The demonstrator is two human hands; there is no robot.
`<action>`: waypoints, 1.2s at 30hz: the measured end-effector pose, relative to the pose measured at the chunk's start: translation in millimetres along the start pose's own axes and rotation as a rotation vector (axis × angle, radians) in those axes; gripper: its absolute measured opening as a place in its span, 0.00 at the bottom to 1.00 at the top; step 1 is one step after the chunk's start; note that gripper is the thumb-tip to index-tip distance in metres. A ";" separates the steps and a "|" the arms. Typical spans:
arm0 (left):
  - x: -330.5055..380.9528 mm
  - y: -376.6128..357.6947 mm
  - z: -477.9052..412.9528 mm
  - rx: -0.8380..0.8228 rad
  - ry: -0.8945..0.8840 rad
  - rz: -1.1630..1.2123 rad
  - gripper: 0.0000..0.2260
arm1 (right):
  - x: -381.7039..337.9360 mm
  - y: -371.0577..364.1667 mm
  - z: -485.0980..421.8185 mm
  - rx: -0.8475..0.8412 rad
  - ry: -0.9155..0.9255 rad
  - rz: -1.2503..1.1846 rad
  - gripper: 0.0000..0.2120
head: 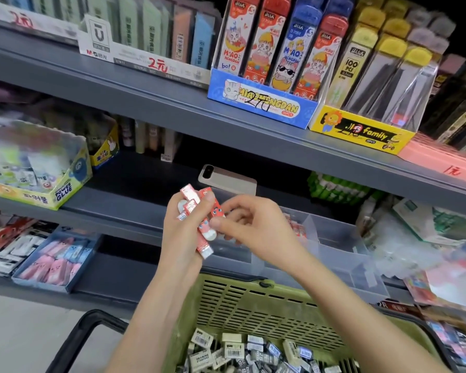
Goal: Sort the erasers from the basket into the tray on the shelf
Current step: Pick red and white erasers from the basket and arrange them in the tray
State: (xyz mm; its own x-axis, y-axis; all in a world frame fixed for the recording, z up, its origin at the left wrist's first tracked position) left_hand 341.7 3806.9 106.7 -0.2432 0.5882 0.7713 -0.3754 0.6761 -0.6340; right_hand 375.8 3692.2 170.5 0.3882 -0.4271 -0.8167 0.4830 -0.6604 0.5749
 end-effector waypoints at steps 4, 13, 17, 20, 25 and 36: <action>-1.1 -0.7 2.4 -0.005 -0.021 -0.017 0.11 | 11.7 6.1 -2.8 0.106 -0.101 -0.302 0.02; -2.0 -0.9 4.0 0.005 -0.021 -0.059 0.15 | 61.2 48.4 -46.3 0.268 -0.136 0.227 0.08; -3.0 -1.1 3.1 0.011 -0.015 -0.065 0.12 | 72.2 37.3 -67.2 0.197 -0.117 0.588 0.12; -2.2 -0.9 4.1 0.019 -0.001 -0.059 0.13 | 74.5 30.0 -71.7 0.177 -0.146 0.639 0.11; -0.4 -0.6 4.3 0.011 0.010 -0.028 0.16 | 76.7 38.7 -71.2 0.076 -0.213 0.474 0.05; -1.0 -2.3 4.8 -0.074 0.034 -0.121 0.13 | 74.9 26.7 -60.5 0.148 0.014 0.965 0.10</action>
State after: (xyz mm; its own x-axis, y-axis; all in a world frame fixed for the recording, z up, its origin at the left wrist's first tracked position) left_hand 338.5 3802.6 107.7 -0.1696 0.5142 0.8407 -0.3331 0.7730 -0.5400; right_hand 465.3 3680.0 127.8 0.5748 -0.8183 0.0026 -0.1501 -0.1023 0.9834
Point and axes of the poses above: each hand's wrist, its own z-axis away from the middle knuckle, its own y-axis out of the back of the hand, x = y × z, the point moved 2 cm from there along -z, towards the middle knuckle, and after that the axes turned 1 degree about z, right-handed, at the moved point
